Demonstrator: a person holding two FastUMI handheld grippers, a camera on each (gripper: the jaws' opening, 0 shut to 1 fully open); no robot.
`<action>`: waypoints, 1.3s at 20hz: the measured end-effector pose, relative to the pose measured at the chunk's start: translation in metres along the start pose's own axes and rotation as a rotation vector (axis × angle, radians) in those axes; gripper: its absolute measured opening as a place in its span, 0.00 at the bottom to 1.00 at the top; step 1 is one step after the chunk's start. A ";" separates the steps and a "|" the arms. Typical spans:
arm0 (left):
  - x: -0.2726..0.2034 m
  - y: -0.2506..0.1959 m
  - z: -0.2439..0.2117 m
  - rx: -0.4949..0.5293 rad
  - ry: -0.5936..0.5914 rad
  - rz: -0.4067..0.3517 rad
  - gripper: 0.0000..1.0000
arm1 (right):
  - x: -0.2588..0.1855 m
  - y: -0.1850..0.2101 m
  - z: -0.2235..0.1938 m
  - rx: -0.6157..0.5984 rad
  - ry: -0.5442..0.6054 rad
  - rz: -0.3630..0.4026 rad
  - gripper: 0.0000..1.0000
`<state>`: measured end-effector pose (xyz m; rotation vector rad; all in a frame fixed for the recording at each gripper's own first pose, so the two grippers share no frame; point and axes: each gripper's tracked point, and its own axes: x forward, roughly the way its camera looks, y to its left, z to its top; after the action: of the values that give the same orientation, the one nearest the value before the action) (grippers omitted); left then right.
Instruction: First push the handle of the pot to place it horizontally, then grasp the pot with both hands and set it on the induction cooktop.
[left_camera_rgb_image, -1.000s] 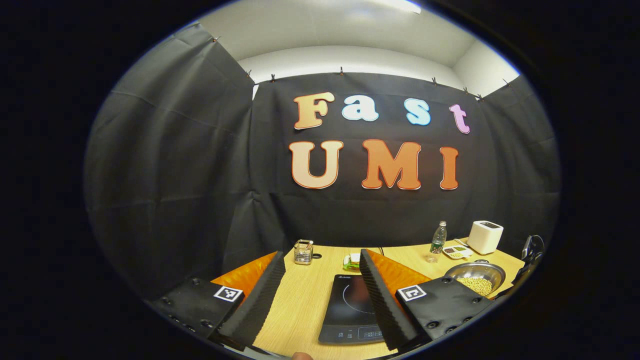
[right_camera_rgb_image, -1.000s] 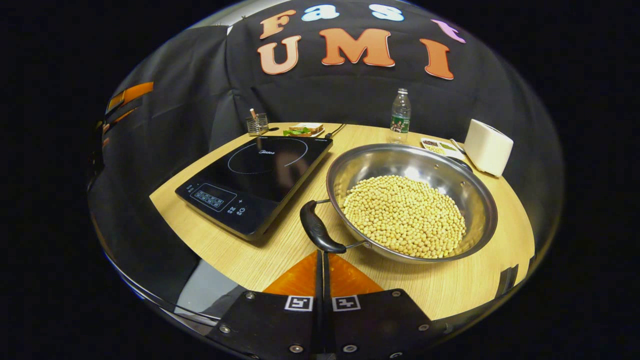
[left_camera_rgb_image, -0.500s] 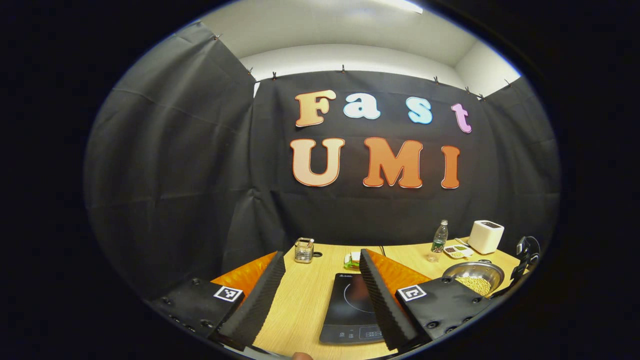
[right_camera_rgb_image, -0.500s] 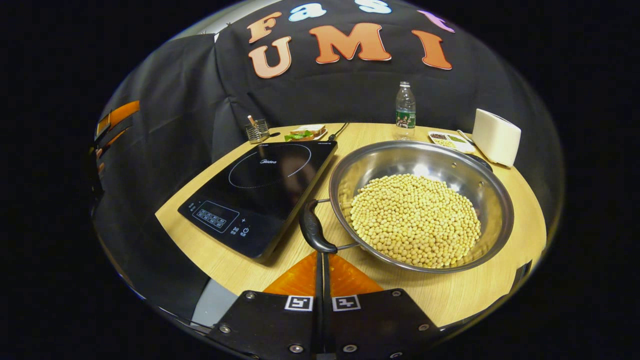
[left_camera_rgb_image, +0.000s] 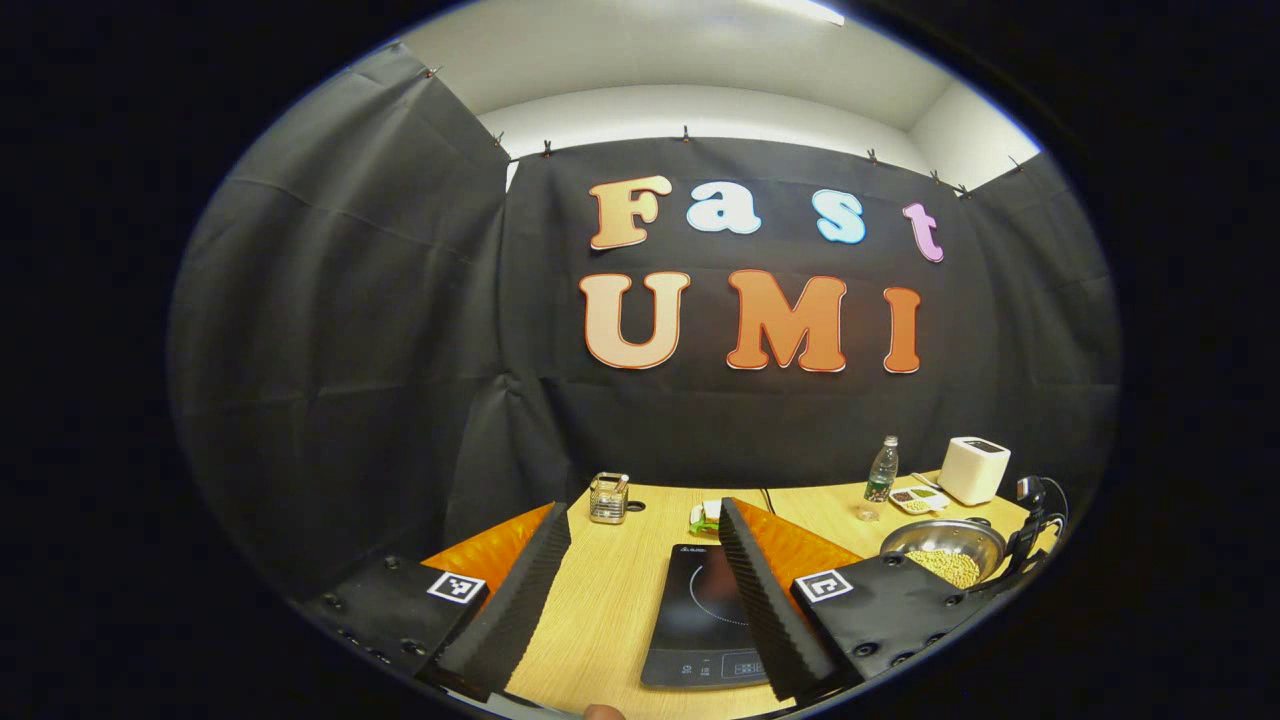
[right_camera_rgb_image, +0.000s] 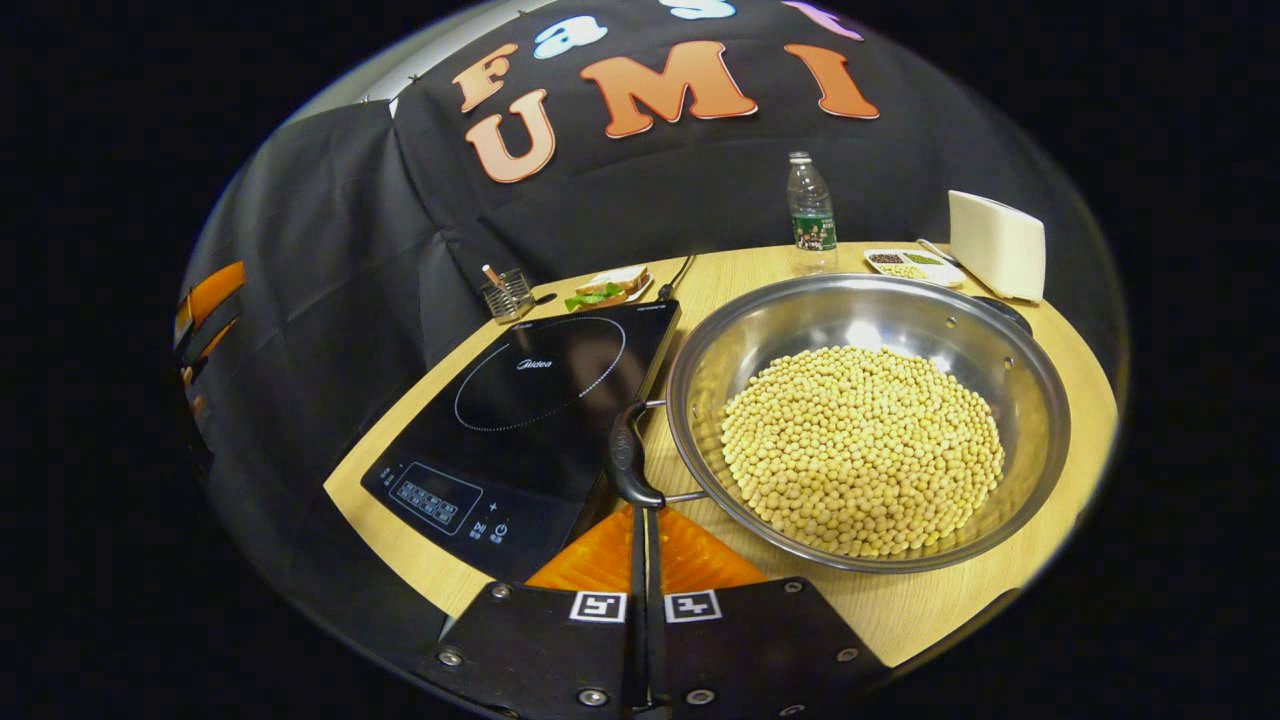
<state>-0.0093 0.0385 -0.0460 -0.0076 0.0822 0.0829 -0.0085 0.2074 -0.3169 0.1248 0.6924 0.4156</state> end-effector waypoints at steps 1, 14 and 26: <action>0.000 0.000 -0.001 -0.001 0.000 -0.001 0.97 | 0.003 0.001 0.002 -0.003 -0.008 -0.009 0.00; 0.006 0.004 -0.020 -0.014 0.044 -0.003 0.97 | 0.045 0.003 0.026 0.055 -0.033 -0.046 0.00; 0.031 -0.066 -0.043 -0.051 0.089 -0.139 0.97 | 0.042 0.000 0.035 0.079 -0.001 -0.047 0.00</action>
<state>0.0236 -0.0249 -0.0909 -0.0684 0.1685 -0.0545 0.0426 0.2260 -0.3152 0.1830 0.7102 0.3427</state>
